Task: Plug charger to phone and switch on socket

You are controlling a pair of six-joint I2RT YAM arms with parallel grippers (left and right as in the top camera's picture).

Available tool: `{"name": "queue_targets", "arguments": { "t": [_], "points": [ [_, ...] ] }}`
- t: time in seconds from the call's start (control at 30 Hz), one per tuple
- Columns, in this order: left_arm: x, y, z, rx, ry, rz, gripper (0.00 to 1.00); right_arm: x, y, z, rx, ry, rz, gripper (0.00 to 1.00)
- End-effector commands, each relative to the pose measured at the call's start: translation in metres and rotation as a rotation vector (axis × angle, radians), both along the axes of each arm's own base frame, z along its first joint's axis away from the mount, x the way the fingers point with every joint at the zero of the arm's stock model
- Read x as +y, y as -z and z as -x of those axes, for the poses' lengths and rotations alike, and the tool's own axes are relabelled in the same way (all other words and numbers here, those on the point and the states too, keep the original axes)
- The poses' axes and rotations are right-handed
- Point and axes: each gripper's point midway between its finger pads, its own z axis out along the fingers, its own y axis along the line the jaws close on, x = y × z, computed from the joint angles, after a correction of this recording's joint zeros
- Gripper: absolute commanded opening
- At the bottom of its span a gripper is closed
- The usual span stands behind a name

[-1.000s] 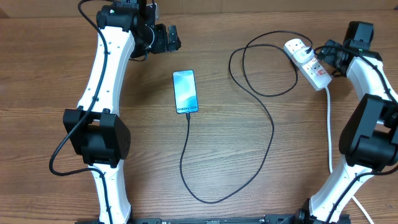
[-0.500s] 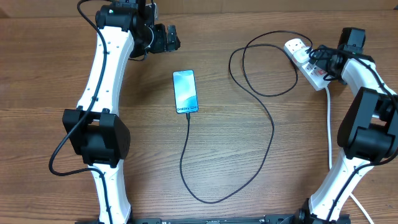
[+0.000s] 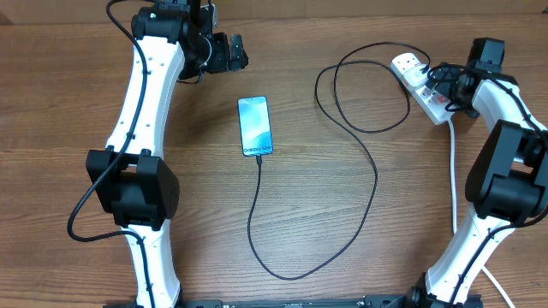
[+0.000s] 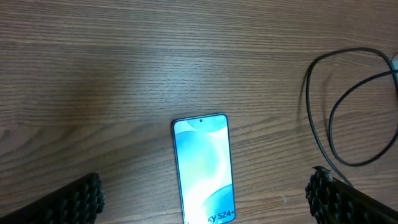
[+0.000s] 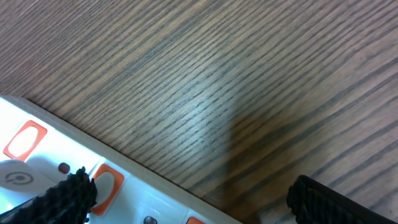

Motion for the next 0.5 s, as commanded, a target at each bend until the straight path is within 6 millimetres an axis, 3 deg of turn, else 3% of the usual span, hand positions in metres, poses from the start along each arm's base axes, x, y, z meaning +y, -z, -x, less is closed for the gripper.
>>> {"name": "queue_targets", "arguments": {
  "t": [0.0,0.47],
  "points": [
    [-0.005,-0.023,0.001,-0.054,0.024,0.013,1.00,0.017,0.032,0.007,0.063,-0.048,-0.078,1.00],
    [-0.005,-0.023,0.001,-0.054,0.024,0.013,1.00,0.030,0.040,0.016,0.103,-0.091,-0.133,1.00]
  ]
}}
